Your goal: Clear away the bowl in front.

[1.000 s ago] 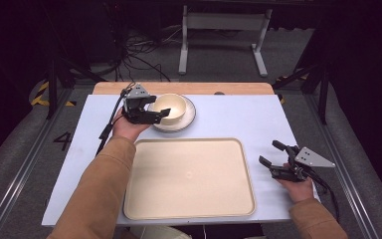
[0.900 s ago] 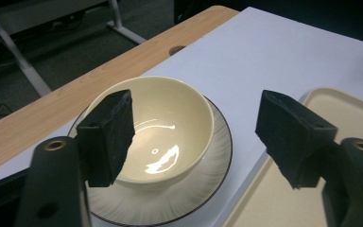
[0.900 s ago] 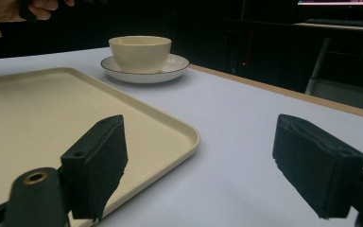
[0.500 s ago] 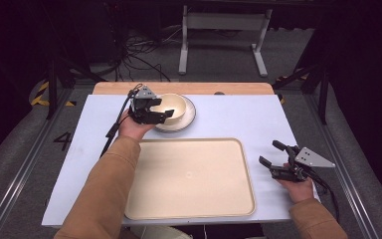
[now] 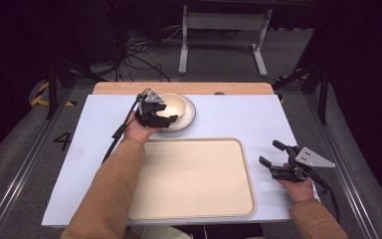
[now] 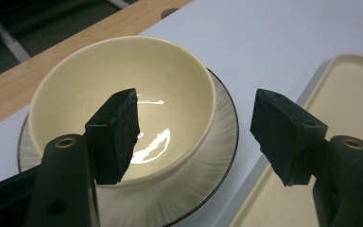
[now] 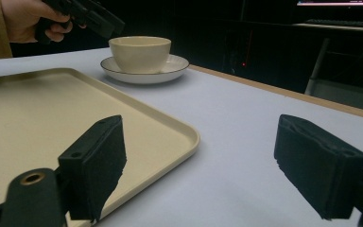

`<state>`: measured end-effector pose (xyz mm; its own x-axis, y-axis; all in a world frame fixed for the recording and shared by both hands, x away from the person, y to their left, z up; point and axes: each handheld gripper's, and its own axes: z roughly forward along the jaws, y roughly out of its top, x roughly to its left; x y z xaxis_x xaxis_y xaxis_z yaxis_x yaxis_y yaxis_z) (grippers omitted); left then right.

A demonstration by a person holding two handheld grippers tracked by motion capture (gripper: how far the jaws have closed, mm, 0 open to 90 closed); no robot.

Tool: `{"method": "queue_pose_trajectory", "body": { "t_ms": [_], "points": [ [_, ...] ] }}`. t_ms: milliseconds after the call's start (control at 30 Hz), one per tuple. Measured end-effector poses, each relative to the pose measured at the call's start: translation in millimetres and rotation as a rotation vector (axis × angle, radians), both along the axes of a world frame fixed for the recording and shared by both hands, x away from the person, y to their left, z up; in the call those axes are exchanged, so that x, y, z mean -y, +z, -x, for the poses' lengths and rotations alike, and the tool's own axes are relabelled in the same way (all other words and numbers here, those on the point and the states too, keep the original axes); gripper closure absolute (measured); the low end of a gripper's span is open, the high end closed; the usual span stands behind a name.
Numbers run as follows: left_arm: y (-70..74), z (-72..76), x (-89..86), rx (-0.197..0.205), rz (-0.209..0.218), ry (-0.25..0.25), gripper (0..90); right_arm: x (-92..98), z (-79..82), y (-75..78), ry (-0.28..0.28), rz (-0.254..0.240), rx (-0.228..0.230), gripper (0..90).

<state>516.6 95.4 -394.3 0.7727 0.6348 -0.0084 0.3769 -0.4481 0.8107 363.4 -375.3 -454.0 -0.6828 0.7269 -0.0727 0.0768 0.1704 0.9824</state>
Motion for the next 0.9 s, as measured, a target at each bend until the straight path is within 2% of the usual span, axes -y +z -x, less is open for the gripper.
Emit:
{"method": "queue_pose_trajectory", "body": {
  "t_ms": [200,300,400,433,533,600,667,733,900],
  "points": [
    [-6.7,-4.4,1.6,-0.037,-0.009,-0.006,37.6,0.0,0.0,0.0,0.001,0.000,0.000,17.3],
    [-10.2,-6.5,1.9,-0.054,-0.032,0.002,40.4,0.1,-0.2,0.0,0.000,0.000,-0.001,17.2],
    [-11.7,-7.6,1.4,-0.058,-0.033,0.008,42.5,0.1,-0.3,0.0,0.000,0.000,-0.001,17.2],
    [-13.2,-9.1,0.6,-0.073,-0.030,0.001,45.3,0.0,-0.2,0.0,0.000,0.000,-0.001,17.2],
    [-15.7,-11.4,0.0,-0.087,-0.031,0.005,45.9,0.1,-0.5,0.0,0.001,0.000,0.000,17.2],
    [-15.7,-11.8,-0.4,-0.087,-0.030,0.009,47.5,0.1,-0.4,0.0,0.001,0.000,0.000,17.2],
    [-15.4,-11.4,0.3,-0.071,-0.058,0.005,50.2,0.0,-0.3,0.0,0.000,0.000,-0.002,17.2],
    [-15.9,-11.6,1.7,-0.065,-0.062,-0.005,51.8,0.0,-0.3,0.0,0.000,0.000,-0.002,17.2],
    [-18.1,-11.8,6.6,-0.043,-0.094,-0.016,51.4,0.0,-0.3,0.0,0.000,0.000,-0.002,17.2]
  ]
}}
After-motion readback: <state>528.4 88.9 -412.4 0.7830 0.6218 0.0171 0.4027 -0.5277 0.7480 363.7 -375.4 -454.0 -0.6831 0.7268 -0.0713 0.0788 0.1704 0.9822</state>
